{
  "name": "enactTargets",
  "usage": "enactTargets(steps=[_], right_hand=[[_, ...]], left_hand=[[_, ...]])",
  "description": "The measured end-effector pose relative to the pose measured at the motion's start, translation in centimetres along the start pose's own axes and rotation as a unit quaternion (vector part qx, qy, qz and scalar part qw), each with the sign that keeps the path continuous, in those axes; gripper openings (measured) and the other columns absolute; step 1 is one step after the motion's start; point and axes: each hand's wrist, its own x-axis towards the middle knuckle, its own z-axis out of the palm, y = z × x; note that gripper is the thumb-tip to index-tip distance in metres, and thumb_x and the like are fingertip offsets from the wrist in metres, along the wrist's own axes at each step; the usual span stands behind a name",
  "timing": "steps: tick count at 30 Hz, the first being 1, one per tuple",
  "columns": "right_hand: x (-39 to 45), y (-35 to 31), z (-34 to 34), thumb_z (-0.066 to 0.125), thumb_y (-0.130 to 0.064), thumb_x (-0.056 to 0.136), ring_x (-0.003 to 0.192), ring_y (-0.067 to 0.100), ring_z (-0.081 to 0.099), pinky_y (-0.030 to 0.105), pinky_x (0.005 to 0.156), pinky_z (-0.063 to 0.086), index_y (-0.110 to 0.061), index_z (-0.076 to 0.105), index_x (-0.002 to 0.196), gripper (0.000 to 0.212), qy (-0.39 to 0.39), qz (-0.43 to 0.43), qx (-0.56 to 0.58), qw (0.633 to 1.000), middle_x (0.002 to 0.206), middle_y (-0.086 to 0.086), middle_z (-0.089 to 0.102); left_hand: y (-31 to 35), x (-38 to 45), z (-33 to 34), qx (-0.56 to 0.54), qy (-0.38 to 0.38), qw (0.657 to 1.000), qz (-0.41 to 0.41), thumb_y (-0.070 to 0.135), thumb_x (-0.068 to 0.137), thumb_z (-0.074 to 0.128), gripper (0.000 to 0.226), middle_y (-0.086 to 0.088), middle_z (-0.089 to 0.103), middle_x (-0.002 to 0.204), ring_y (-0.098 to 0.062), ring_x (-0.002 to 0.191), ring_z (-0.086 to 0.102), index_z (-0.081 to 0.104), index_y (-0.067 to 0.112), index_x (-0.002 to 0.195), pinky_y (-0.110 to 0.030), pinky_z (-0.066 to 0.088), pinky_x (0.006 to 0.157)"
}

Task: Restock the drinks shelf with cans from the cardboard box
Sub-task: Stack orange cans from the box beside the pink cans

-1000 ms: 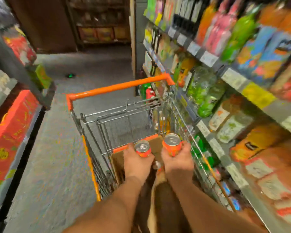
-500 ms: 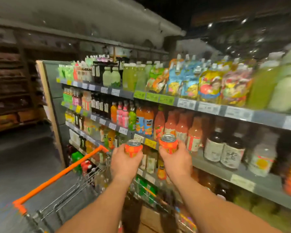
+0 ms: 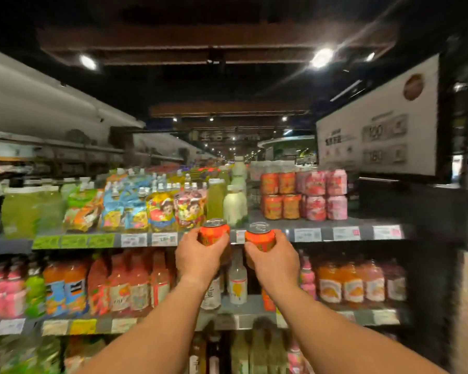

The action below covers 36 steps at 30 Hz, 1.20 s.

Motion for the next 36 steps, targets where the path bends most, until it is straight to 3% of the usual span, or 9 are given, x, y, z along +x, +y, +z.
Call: enactTargets(steps=[4, 8, 13, 16, 22, 26, 29, 34, 36], right_hand=[[2.7, 1.1, -3.9, 0.069, -0.056, 0.073, 0.094, 0.023, 0.063, 0.037, 0.082, 0.051, -0.029, 0.06, 0.106, 0.044, 0.032, 0.012, -0.012, 0.999, 0.096, -0.006, 0.067], [5.6, 1.9, -6.4, 0.07, -0.052, 0.078, 0.083, 0.018, 0.055, 0.033, 0.077, 0.046, -0.035, 0.048, 0.1, 0.035, 0.032, 0.013, -0.004, 0.999, 0.088, -0.011, 0.058], [10.2, 2.9, -7.3, 0.07, -0.053, 0.078, 0.083, 0.018, 0.054, 0.032, 0.074, 0.045, -0.037, 0.047, 0.099, 0.035, 0.01, 0.008, -0.008, 1.0, 0.091, -0.009, 0.06], [13.2, 3.7, -7.5, 0.072, -0.049, 0.077, 0.087, 0.018, 0.059, 0.034, 0.077, 0.049, -0.036, 0.05, 0.097, 0.032, -0.007, -0.006, -0.008, 1.0, 0.088, -0.012, 0.061], [19.2, 4.7, -6.8, 0.074, -0.04, 0.08, 0.086, 0.012, 0.056, 0.032, 0.079, 0.047, -0.036, 0.049, 0.093, 0.029, 0.0, -0.017, 0.005, 1.0, 0.078, -0.023, 0.053], [23.5, 5.4, -4.9, 0.071, -0.045, 0.08, 0.104, 0.024, 0.059, 0.036, 0.087, 0.047, -0.024, 0.056, 0.118, 0.046, 0.012, 0.0, -0.017, 1.0, 0.11, -0.004, 0.063], [26.8, 5.8, -2.8, 0.069, -0.046, 0.082, 0.115, 0.027, 0.057, 0.041, 0.096, 0.048, -0.018, 0.048, 0.135, 0.063, 0.017, 0.003, -0.011, 1.0, 0.126, 0.002, 0.06], [31.8, 5.4, 0.3, 0.069, -0.046, 0.083, 0.115, 0.027, 0.057, 0.041, 0.095, 0.049, -0.019, 0.05, 0.133, 0.059, 0.03, -0.02, -0.003, 0.999, 0.125, 0.003, 0.061], [33.4, 5.3, 1.2, 0.067, -0.047, 0.085, 0.118, 0.028, 0.055, 0.04, 0.095, 0.048, -0.018, 0.049, 0.133, 0.059, 0.025, -0.021, -0.018, 0.999, 0.128, 0.003, 0.058]], left_hand=[[3.0, -0.6, 4.9, -0.034, -0.064, 0.997, 0.017, 0.072, 0.053, 0.069, 0.051, 0.01, 0.073, 0.086, -0.013, 0.082, 0.07, 0.071, 0.032, 0.083, -0.041, 0.058, 0.081], [4.8, 0.2, 8.5, -0.053, -0.089, 0.994, 0.035, 0.049, 0.071, 0.084, 0.024, 0.013, 0.074, 0.082, -0.006, 0.079, 0.069, 0.072, 0.03, 0.08, -0.03, 0.057, 0.073], [6.5, 2.4, 13.1, -0.067, -0.087, 0.994, 0.03, 0.042, 0.069, 0.086, 0.021, 0.012, 0.075, 0.074, -0.008, 0.075, 0.072, 0.074, 0.026, 0.077, -0.032, 0.06, 0.075], [7.0, 3.7, 15.7, -0.055, -0.081, 0.995, 0.025, 0.038, 0.074, 0.086, 0.022, 0.018, 0.068, 0.071, -0.003, 0.072, 0.066, 0.065, 0.032, 0.071, -0.018, 0.048, 0.062], [6.2, 8.3, 20.6, -0.023, -0.068, 0.997, 0.017, 0.046, 0.077, 0.082, 0.024, 0.009, 0.072, 0.087, -0.016, 0.087, 0.068, 0.065, 0.029, 0.077, -0.033, 0.055, 0.083], [6.2, 12.3, 23.9, -0.015, -0.056, 0.998, 0.032, 0.052, 0.077, 0.079, 0.031, 0.004, 0.075, 0.093, -0.02, 0.092, 0.069, 0.072, 0.024, 0.091, -0.035, 0.055, 0.087], [6.2, 15.4, 26.2, -0.035, -0.05, 0.997, 0.043, 0.052, 0.076, 0.079, 0.035, 0.006, 0.075, 0.091, -0.02, 0.09, 0.07, 0.073, 0.023, 0.093, -0.035, 0.056, 0.086], [6.3, 20.0, 29.0, -0.025, -0.047, 0.997, 0.057, 0.051, 0.078, 0.079, 0.029, 0.008, 0.071, 0.083, -0.018, 0.084, 0.067, 0.072, 0.024, 0.086, -0.03, 0.049, 0.075], [6.2, 21.3, 29.9, -0.031, -0.045, 0.997, 0.054, 0.051, 0.077, 0.079, 0.027, 0.006, 0.072, 0.083, -0.02, 0.086, 0.068, 0.067, 0.027, 0.075, -0.033, 0.053, 0.079]])
